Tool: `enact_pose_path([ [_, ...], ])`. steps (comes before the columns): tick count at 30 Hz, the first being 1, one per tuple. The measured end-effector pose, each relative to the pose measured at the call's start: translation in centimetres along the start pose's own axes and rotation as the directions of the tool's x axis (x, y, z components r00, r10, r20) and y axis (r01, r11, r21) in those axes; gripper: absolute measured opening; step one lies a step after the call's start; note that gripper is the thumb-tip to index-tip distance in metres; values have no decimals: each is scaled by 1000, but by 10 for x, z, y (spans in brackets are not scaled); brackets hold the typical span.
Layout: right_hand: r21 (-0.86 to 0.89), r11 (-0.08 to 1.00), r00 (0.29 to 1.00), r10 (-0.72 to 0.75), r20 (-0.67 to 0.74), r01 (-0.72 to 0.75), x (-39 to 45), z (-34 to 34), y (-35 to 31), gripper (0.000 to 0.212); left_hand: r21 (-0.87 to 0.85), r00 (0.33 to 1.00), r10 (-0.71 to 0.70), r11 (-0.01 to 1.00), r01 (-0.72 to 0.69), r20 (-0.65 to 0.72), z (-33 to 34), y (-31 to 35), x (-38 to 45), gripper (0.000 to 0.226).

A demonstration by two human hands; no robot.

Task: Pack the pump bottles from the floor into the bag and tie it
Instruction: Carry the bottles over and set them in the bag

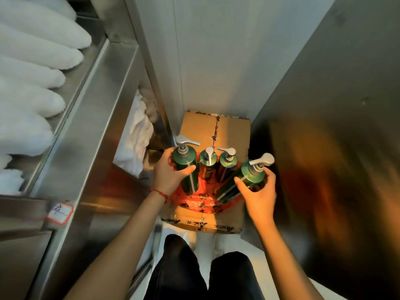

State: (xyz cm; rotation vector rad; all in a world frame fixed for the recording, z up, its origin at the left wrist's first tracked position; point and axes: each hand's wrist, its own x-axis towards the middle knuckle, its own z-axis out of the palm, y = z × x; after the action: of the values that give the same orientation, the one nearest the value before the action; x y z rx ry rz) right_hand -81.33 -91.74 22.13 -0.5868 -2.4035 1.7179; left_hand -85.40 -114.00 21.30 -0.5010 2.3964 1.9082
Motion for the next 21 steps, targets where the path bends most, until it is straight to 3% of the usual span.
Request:
enact_pose_path([
  [12, -16, 999, 1000, 29, 8, -29, -8, 32, 28, 63, 128, 1000, -11, 992, 13, -14, 15, -42, 6, 63],
  [21, -39, 998, 998, 46, 37, -45, -6, 51, 51, 63, 126, 1000, -6, 992, 4, 18, 23, -66, 2, 61],
])
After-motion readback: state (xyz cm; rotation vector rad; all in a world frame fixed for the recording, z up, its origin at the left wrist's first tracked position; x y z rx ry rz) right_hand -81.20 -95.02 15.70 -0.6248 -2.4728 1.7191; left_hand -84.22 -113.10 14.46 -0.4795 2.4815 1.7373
